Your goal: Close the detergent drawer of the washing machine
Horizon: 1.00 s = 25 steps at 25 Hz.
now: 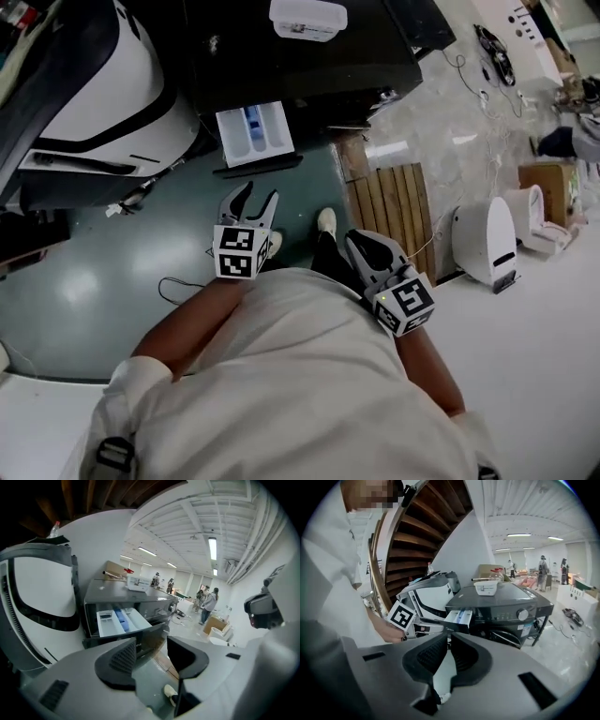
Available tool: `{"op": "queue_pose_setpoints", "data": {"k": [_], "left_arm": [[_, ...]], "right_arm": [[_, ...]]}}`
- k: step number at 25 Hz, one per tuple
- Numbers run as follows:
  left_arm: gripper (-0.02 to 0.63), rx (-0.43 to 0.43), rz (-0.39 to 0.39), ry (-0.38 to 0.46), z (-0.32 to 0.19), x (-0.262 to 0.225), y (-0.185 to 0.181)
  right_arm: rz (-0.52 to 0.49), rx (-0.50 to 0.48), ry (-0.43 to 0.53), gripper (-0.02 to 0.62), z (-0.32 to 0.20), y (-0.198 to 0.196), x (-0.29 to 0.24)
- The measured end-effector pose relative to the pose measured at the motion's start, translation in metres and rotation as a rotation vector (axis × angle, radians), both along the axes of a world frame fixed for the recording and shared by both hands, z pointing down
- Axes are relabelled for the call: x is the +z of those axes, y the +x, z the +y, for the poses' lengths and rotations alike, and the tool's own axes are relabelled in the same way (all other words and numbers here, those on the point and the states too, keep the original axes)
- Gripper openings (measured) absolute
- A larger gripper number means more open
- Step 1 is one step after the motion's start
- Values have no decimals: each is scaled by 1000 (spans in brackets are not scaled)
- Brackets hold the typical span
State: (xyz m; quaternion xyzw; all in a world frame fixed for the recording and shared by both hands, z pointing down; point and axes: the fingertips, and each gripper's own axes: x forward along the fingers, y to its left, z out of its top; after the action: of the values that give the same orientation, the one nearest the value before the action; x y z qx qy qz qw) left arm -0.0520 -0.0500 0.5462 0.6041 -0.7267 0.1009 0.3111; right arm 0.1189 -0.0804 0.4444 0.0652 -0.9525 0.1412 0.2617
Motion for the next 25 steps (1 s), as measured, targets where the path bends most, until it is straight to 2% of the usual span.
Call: {"op": "queue_pose_setpoints", "data": {"k": [5, 10, 19, 25], "left_arm": [[196, -165, -39, -33, -14, 10, -6], [210, -294, -101, -53, -26, 16, -9], [213, -451, -187, -102, -30, 21, -19], [216, -485, -209, -136, -29, 24, -31]], "right_arm": [[-5, -194, 8, 26, -39, -9, -1], [-40, -309, -17, 25, -76, -8, -6], [-63, -512, -29, 25, -118, 3, 5], [-69, -537, -45, 25, -140, -8, 1]]}}
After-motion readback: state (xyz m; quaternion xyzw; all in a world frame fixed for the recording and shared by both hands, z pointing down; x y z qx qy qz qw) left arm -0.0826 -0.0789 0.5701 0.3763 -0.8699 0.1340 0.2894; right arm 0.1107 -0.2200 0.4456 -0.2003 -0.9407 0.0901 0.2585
